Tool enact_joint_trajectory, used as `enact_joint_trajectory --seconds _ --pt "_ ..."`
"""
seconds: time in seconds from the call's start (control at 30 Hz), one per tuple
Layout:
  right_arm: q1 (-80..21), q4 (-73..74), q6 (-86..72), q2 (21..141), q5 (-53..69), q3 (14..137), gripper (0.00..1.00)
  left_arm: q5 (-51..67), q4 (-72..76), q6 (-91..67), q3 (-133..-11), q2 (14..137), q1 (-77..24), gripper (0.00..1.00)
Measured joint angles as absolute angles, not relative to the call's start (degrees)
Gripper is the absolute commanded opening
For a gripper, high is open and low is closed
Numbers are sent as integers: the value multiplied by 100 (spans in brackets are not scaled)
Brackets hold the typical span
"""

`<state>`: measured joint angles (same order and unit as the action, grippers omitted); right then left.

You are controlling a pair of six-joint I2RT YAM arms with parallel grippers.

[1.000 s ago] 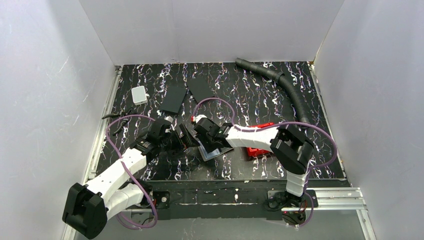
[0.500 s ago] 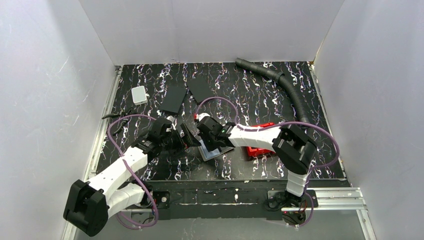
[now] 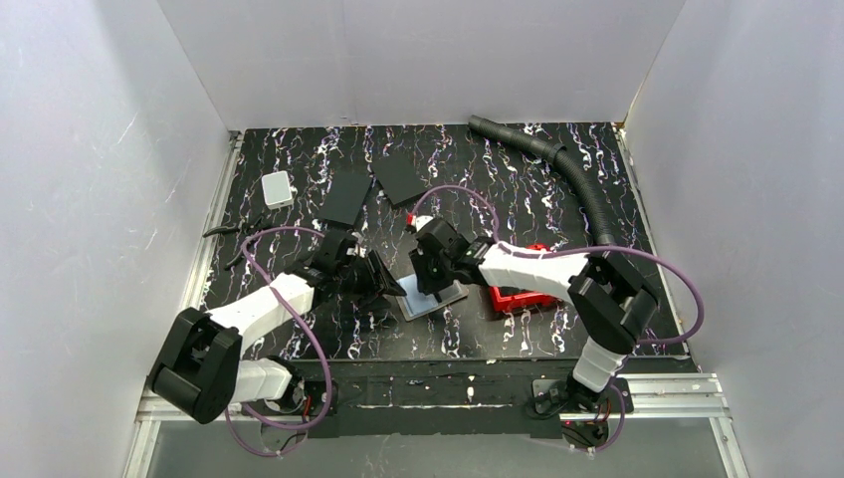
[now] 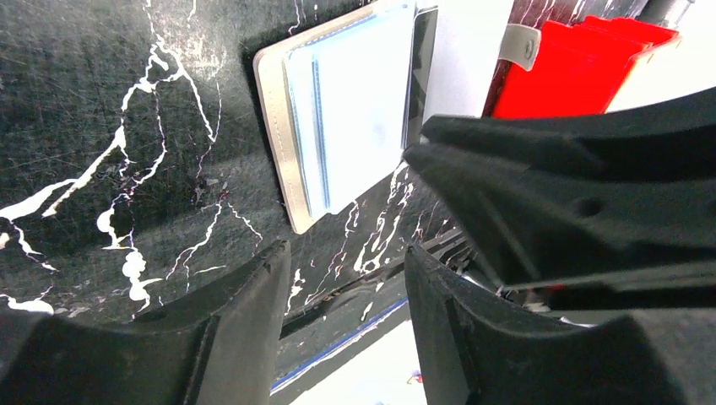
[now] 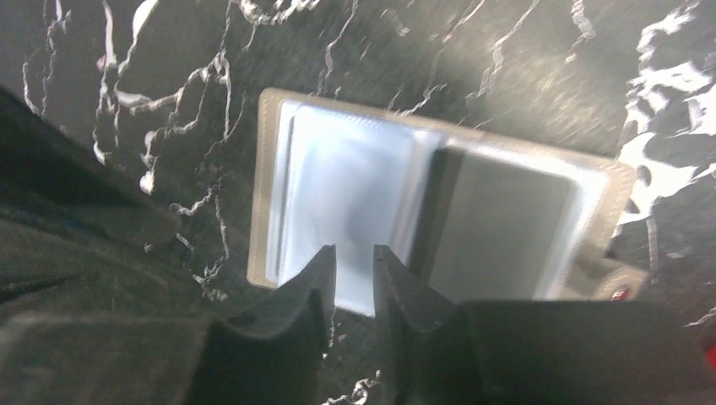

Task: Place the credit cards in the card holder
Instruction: Turn over the card slot in the card holder.

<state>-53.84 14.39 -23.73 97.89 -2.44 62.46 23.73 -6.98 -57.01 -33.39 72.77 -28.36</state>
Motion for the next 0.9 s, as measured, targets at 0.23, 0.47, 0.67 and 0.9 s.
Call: enact_joint_trajectory --seconds 0.23,0.47,0.67,0.9 --pt "-5964 858 -1745 9306 -263 5238 72 2093 -794 -5706 -3336 7220 -2840 60" --pt "-6399 403 -982 9153 -882 5068 74 1758 -1090 -5717 -3124 6742 -2840 66" --pt "-6613 209 -609 9323 -1221 5227 68 1653 -1208 -5708 -3092 6530 -2834 66" --pt "-6602 21 -574 9703 -1529 5258 41 1658 -1243 -5725 -3011 6534 -2834 67"
